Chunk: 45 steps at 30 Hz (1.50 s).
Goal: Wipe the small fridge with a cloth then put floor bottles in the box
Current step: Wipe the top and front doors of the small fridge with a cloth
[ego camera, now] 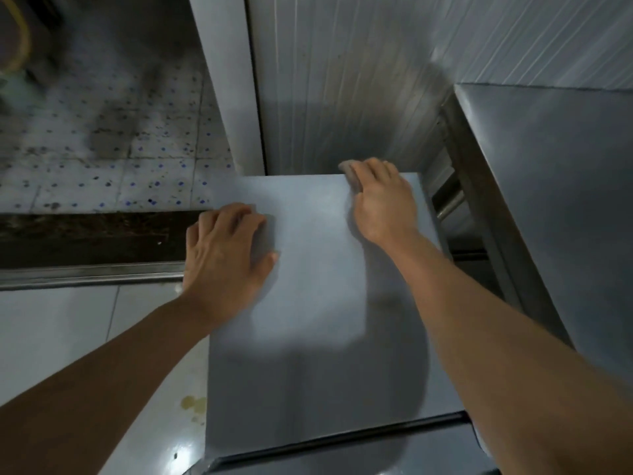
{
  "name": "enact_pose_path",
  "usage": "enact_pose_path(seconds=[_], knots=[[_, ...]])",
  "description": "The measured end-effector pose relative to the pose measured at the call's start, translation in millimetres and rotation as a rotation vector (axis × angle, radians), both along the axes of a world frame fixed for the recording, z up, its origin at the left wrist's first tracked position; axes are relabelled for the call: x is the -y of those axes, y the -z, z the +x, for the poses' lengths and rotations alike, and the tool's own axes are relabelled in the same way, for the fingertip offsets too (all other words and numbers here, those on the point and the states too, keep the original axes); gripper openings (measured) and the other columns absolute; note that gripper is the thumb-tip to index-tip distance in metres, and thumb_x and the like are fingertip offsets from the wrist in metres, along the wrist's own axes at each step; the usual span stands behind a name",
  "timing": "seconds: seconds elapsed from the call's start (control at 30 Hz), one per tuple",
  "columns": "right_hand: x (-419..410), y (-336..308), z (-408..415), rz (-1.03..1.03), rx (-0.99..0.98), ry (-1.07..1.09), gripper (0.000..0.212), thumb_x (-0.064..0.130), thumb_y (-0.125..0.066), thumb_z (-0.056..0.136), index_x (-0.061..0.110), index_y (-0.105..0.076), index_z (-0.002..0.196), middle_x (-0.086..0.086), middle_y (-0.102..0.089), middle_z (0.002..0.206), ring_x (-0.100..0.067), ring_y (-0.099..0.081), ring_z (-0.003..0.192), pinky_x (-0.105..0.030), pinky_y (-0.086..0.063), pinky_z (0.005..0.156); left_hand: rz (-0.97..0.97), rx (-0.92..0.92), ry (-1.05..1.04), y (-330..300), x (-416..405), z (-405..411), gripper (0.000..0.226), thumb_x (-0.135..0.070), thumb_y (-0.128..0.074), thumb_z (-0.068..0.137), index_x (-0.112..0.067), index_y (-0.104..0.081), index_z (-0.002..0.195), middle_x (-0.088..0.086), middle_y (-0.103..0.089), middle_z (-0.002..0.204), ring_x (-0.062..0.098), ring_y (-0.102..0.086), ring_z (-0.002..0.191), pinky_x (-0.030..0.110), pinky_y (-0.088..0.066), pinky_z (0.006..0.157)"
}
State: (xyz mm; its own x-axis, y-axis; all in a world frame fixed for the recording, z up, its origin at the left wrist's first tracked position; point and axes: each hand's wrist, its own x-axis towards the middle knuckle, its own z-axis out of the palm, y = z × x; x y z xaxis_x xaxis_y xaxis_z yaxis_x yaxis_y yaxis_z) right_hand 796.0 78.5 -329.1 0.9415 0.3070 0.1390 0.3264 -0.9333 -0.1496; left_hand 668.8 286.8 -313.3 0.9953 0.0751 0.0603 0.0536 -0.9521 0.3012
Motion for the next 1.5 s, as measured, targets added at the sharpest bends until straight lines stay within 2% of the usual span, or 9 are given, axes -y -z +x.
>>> enact_pose_path(seconds=[0.2, 0.33, 0.57, 0.7, 0.93, 1.1, 1.2, 1.3, 1.5], knots=[[-111.7, -3.9, -39.0, 0.093, -0.156, -0.104, 0.060, 0.020, -0.042, 0.090, 0.024, -0.025, 0.148, -0.002, -0.021, 0.156, -0.026, -0.012, 0.144, -0.037, -0.016, 0.115, -0.039, -0.057, -0.009, -4.6, -22.5, -16.0, 0.058, -0.036, -0.069, 0.078, -0.016, -0.051, 0.129, 0.005, -0.042, 0.140, 0.027, -0.036, 0.128, 0.041, -0.029, 0.105], [-100.7, -6.6, -41.5, 0.012, -0.221, -0.235, 0.057, 0.024, -0.038, 0.097, 0.022, -0.018, 0.151, 0.000, -0.008, 0.160, -0.023, -0.006, 0.147, -0.038, -0.013, 0.118, -0.145, -0.083, -0.027, -8.3, -30.7, -30.2, 0.056, -0.025, -0.069, 0.080, -0.013, -0.050, 0.130, 0.004, -0.041, 0.141, 0.024, -0.044, 0.126, 0.039, -0.034, 0.104], [-44.1, -8.2, -36.9, -0.043, -0.171, 0.196, 0.056, 0.024, -0.034, 0.098, 0.016, -0.017, 0.151, -0.008, -0.010, 0.159, -0.031, -0.012, 0.145, -0.044, -0.018, 0.114, -0.278, -0.072, 0.004, -7.2, -46.2, -46.3, 0.047, -0.017, -0.067, 0.081, -0.012, -0.051, 0.125, 0.004, -0.053, 0.128, 0.023, -0.056, 0.111, 0.040, -0.042, 0.099], [-120.9, -11.7, -42.5, -0.022, -0.109, -0.215, 0.054, 0.016, -0.045, 0.091, 0.018, -0.033, 0.143, -0.006, -0.031, 0.149, -0.029, -0.026, 0.139, -0.045, -0.030, 0.110, -0.278, -0.041, -0.043, -7.6, -59.4, -57.1, 0.050, -0.014, -0.065, 0.082, -0.013, -0.048, 0.129, 0.006, -0.053, 0.128, 0.023, -0.054, 0.114, 0.040, -0.042, 0.099], [-168.5, -9.7, -67.9, -0.046, -0.140, -0.482, 0.028, 0.017, -0.045, 0.093, 0.022, -0.068, 0.108, 0.006, -0.051, 0.132, -0.021, -0.015, 0.144, -0.036, -0.017, 0.114, -0.256, -0.051, -0.047, -15.0, -77.9, -76.1, 0.056, -0.011, -0.065, 0.082, -0.010, -0.043, 0.133, 0.009, -0.050, 0.130, 0.026, -0.051, 0.117, 0.042, -0.041, 0.097], [-124.6, -13.8, -155.5, -0.012, -0.104, -0.581, 0.034, 0.020, -0.041, 0.093, 0.020, -0.063, 0.119, 0.002, -0.056, 0.128, -0.026, -0.031, 0.140, -0.047, -0.029, 0.112, -0.279, -0.015, -0.025, -23.3, -76.0, -89.8, 0.052, -0.005, -0.064, 0.081, -0.006, -0.046, 0.130, 0.013, -0.053, 0.126, 0.028, -0.053, 0.114, 0.043, -0.043, 0.095], [-88.7, -11.9, -194.1, -0.067, -0.144, -0.608, 0.046, 0.029, -0.030, 0.094, 0.031, -0.043, 0.138, 0.010, -0.039, 0.146, -0.023, -0.023, 0.143, -0.044, -0.020, 0.116, -0.281, -0.018, -0.024, -24.9, -70.2, -92.3, 0.056, -0.004, -0.063, 0.082, -0.006, -0.043, 0.133, 0.012, -0.051, 0.131, 0.027, -0.051, 0.119, 0.044, -0.042, 0.099], [-73.8, -9.4, -172.0, -0.149, -0.161, -0.558, 0.053, 0.031, -0.027, 0.094, 0.031, -0.027, 0.147, 0.006, -0.026, 0.155, -0.024, -0.019, 0.145, -0.045, -0.019, 0.115, -0.262, -0.032, -0.013, -21.4, -59.9, -88.9, 0.056, -0.006, -0.063, 0.082, -0.011, -0.042, 0.134, 0.008, -0.050, 0.131, 0.023, -0.049, 0.120, 0.038, -0.038, 0.102], [-34.8, -9.5, -60.8, -0.111, -0.157, -0.054, 0.052, 0.024, -0.033, 0.100, 0.021, -0.022, 0.151, 0.002, -0.015, 0.159, -0.028, -0.015, 0.145, -0.042, -0.020, 0.114, -0.167, -0.007, 0.059, -9.8, -28.7, -78.8, 0.057, -0.006, -0.059, 0.079, -0.012, -0.043, 0.134, 0.004, -0.046, 0.138, 0.023, -0.040, 0.126, 0.035, -0.026, 0.103]])
